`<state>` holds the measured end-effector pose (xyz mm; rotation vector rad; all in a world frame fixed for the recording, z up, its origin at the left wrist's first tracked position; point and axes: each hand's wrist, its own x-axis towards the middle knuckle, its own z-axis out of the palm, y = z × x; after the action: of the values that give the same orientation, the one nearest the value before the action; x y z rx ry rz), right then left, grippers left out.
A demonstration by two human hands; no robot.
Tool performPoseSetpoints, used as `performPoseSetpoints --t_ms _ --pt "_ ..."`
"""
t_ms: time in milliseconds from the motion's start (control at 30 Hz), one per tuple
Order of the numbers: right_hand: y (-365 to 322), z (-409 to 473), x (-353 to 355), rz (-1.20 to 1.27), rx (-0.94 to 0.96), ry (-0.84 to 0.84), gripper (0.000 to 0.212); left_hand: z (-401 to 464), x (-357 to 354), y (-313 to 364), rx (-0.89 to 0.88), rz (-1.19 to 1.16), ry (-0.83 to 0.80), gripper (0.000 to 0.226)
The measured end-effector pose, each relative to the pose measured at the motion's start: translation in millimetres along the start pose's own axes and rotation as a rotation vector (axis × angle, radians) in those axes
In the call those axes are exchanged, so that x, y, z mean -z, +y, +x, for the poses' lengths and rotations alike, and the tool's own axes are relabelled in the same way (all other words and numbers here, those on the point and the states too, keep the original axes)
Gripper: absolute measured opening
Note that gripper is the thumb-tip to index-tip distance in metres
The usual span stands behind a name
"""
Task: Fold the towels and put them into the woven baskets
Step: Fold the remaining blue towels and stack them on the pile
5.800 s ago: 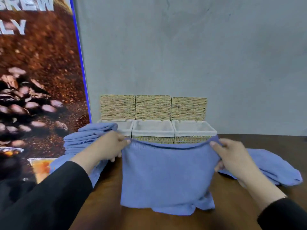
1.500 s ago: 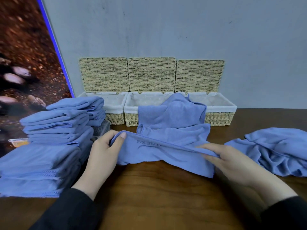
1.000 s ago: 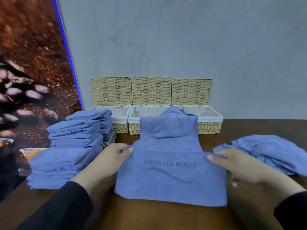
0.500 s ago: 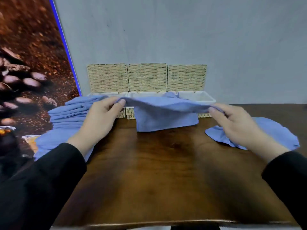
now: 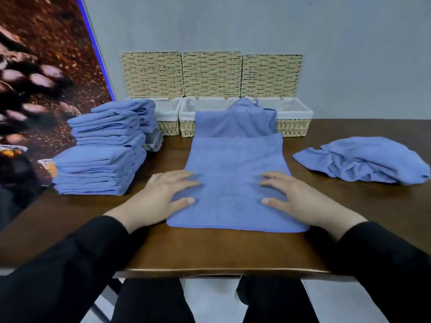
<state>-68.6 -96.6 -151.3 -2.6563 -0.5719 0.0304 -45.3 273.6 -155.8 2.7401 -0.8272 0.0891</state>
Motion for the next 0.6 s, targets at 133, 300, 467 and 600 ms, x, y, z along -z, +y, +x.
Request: performPoseSetpoints --t_ms 133,300,467,600 --pt "2.1 -3.0 -0.5 0.005 0.007 0.026 0.063 3.8 -1.4 3.2 0.012 -0.035 -0.017 0.090" --pt "-2.2 8.7 -2.5 -0.142 0.028 -0.018 0.074 28.1 2.4 13.5 -0.007 0.042 -0.101 0.076" --pt "-0.2 45.8 15.6 0.031 0.014 0.214 0.061 79.2 17.1 18.6 0.061 -0.079 0.138 0.032" --pt "7.0 91.6 34.5 0.033 -0.018 0.411 0.035 125.7 15.3 14.6 0.101 -0.158 0.312 0.029"
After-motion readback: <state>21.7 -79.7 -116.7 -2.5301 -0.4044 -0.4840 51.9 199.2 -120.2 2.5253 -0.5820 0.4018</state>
